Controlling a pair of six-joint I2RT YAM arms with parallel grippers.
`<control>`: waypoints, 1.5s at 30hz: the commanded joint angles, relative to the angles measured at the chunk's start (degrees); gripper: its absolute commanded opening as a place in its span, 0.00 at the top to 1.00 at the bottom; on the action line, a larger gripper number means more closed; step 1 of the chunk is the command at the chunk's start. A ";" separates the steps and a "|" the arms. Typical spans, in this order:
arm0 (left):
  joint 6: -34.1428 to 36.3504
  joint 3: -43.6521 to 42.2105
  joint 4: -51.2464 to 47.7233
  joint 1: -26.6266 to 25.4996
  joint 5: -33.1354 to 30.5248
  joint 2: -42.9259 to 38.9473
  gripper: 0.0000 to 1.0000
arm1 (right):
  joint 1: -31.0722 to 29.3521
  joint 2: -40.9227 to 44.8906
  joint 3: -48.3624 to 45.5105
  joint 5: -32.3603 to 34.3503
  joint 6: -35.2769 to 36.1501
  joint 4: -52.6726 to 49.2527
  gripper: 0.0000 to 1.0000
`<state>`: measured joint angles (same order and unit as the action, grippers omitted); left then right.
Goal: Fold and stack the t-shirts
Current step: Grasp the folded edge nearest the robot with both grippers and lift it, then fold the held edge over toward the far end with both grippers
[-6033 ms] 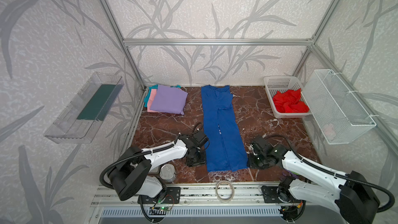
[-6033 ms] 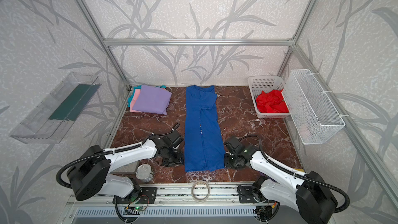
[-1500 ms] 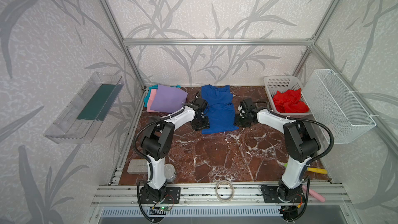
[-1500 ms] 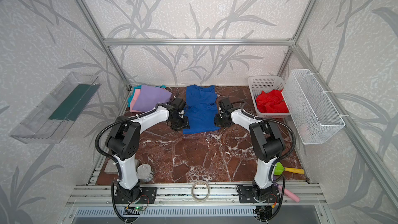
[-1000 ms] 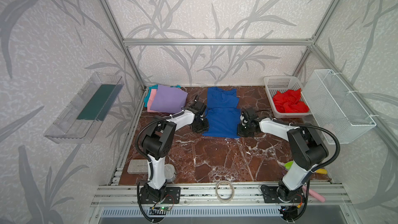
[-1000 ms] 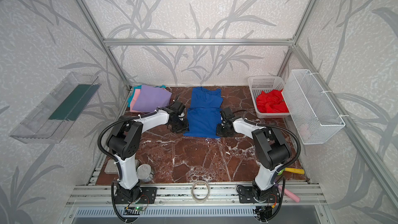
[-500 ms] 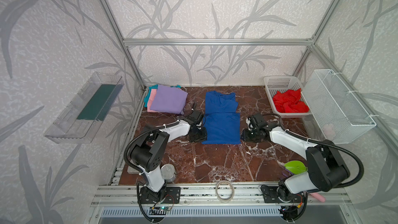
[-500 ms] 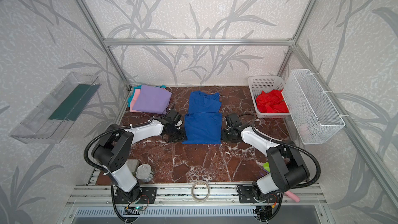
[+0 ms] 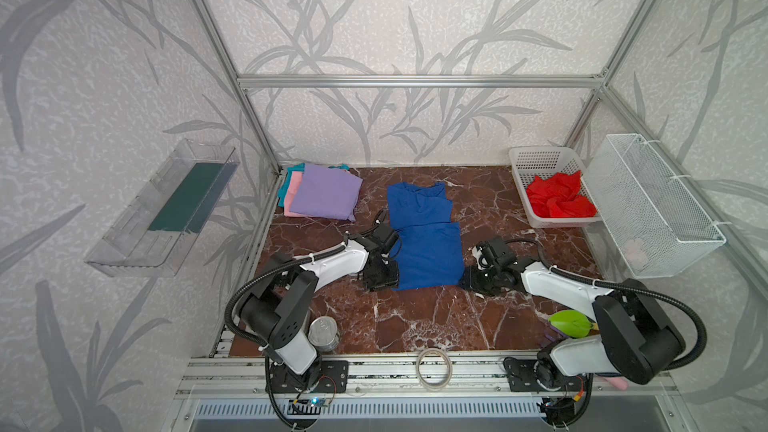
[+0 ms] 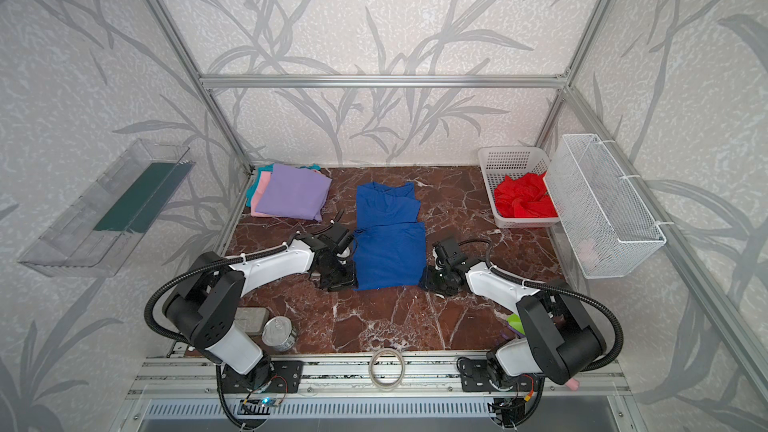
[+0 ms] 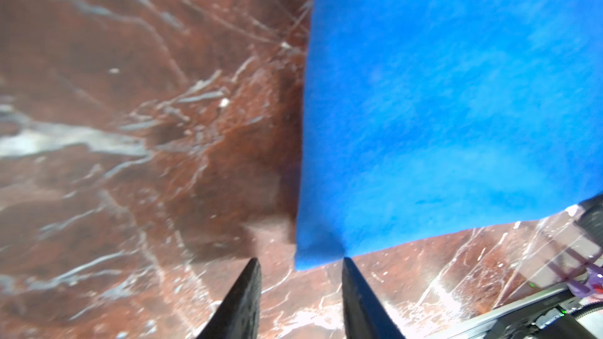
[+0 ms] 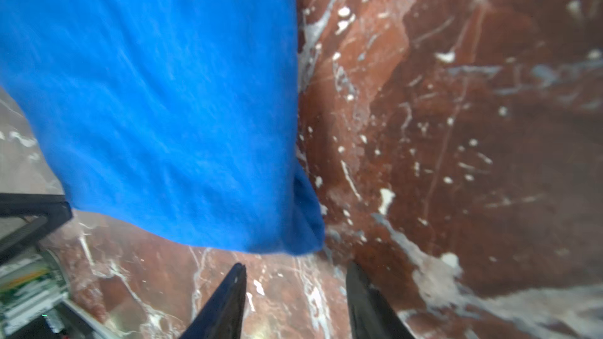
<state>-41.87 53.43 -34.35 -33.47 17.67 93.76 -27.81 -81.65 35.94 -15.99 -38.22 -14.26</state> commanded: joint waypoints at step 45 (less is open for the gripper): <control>-2.17 17.24 -11.86 -1.45 -4.85 -16.73 1.00 | -7.43 24.03 17.14 11.06 -0.51 -26.45 1.00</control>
<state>-46.00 67.70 -42.09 -34.85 16.12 77.03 -35.00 -57.63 50.72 -6.44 -38.54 -38.28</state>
